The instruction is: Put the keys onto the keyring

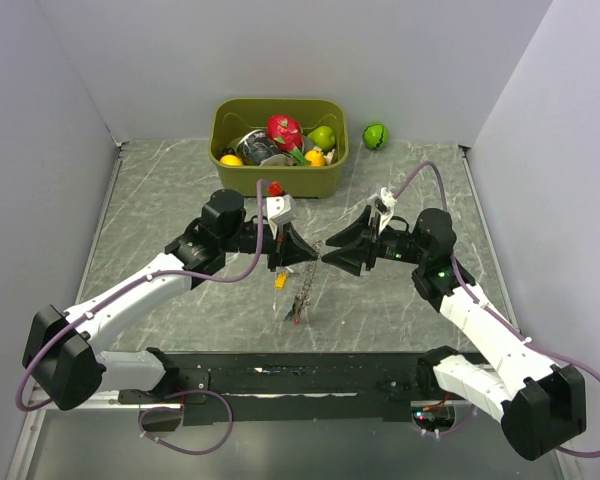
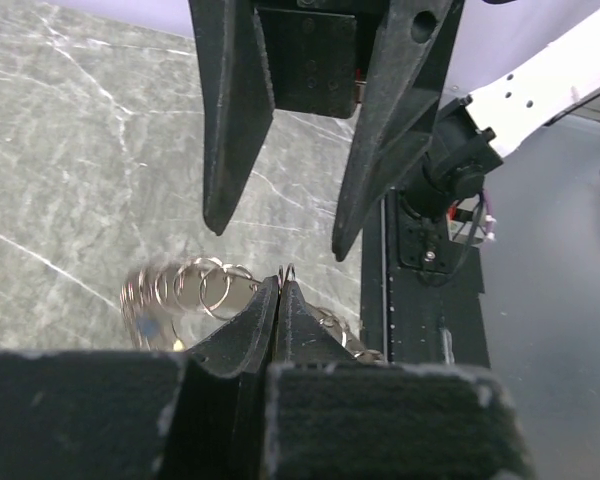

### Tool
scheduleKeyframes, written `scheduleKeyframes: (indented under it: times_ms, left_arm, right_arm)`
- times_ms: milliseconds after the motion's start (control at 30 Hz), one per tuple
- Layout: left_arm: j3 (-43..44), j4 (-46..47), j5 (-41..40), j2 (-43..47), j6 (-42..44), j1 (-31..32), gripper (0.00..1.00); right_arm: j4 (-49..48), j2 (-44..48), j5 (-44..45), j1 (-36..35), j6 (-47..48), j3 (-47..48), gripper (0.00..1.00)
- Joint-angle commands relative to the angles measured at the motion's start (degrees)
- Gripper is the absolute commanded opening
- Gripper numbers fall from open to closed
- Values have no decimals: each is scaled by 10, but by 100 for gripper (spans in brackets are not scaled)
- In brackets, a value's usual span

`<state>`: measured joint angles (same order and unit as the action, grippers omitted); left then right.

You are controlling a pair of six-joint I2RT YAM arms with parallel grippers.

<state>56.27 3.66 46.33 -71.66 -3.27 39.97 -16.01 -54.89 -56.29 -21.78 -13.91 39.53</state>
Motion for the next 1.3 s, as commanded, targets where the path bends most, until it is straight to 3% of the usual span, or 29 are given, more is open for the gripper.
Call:
scheduleKeyframes:
  times_ms: [0, 533, 633, 767, 800, 1167, 1267]
  left_arm:
    - [25, 45, 34, -1, -12, 3, 1]
    - [16, 64, 50, 5, -28, 2, 1]
    - [15, 69, 57, 6, -31, 3, 1]
    - [19, 61, 62, 6, -29, 3, 1]
    - [20, 58, 63, 6, -29, 2, 1]
    - [24, 28, 61, 7, -12, 2, 1]
    - [17, 38, 56, 11, -18, 2, 6]
  right_arm:
    - [-11, 2, -1, -5, 12, 28, 58]
    - [13, -18, 3, -32, 37, 33, 47]
    - [14, -20, 2, -34, 38, 33, 36]
    - [22, -21, 2, -34, 42, 37, 2]
    - [20, -20, 0, -33, 40, 35, 0]
    - [-8, -17, -15, -34, 20, 37, 0]
    - [-16, -14, -15, -34, 15, 34, 0]
